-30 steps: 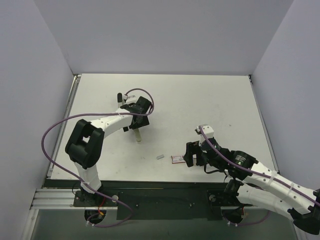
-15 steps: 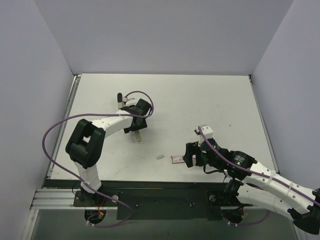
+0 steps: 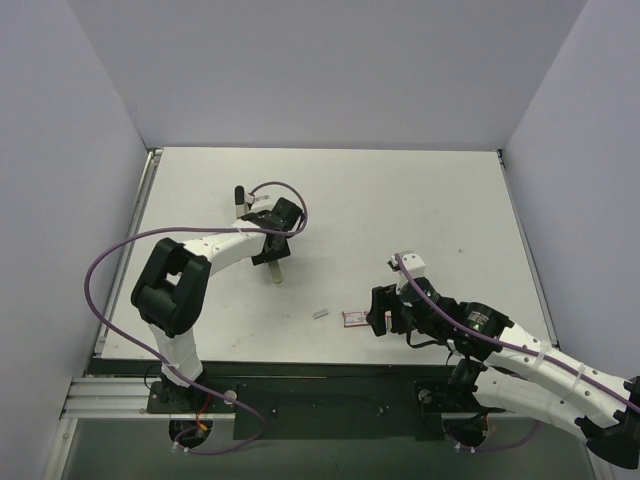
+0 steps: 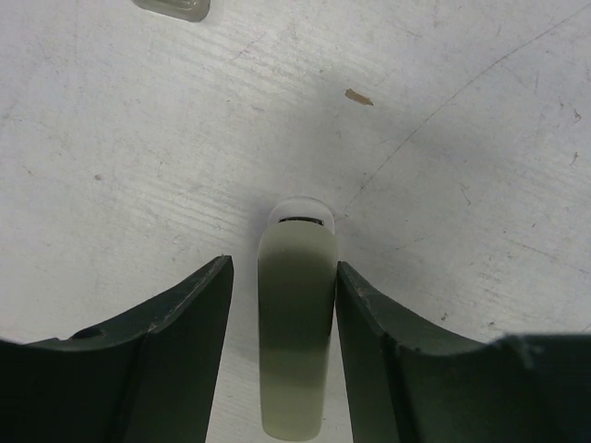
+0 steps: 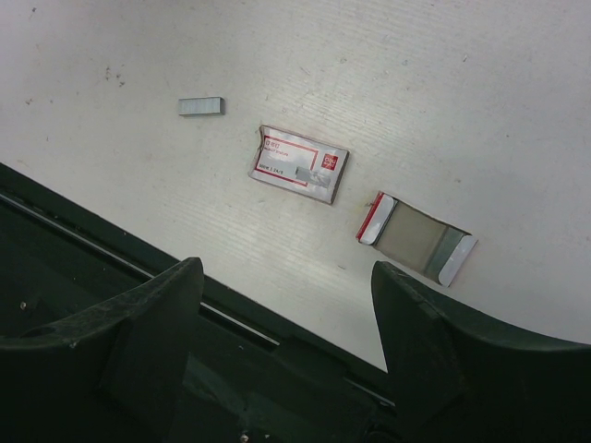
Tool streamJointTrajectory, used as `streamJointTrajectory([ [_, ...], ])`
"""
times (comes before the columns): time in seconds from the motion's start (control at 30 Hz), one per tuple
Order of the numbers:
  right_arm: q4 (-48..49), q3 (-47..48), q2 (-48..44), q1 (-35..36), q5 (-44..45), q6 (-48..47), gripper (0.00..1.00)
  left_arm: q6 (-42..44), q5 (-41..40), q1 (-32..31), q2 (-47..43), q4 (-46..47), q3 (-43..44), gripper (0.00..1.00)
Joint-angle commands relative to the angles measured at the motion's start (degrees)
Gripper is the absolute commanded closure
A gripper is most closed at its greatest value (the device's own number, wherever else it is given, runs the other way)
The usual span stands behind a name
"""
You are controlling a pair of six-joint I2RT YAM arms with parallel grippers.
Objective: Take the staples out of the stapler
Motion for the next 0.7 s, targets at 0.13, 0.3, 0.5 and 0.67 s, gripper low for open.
streamJointTrajectory([
  [0.13,1.0,-0.6,0.0,0.2,0.0,-0.2,0.32,-1.1,-1.9,-0.3,-0.7,1.5,1.1,0.61],
  [0.3,1.0,-0.7,-0.2,0.1,0.1,-0.2,0.33,-0.4,-3.5,-1.1,-3.5,3.1,-0.1,1.00],
  [0.5,1.0,-0.1,-0.1,0.0,-0.3,-0.5,0.33,6.5,4.0,-1.7,-9.8,10.5,-3.8,1.00],
  [0.67,1.0,1.0,0.0,0.1,-1.1,-1.1,0.33,11.9,12.7,-1.7,-16.5,16.5,-7.3,1.00],
])
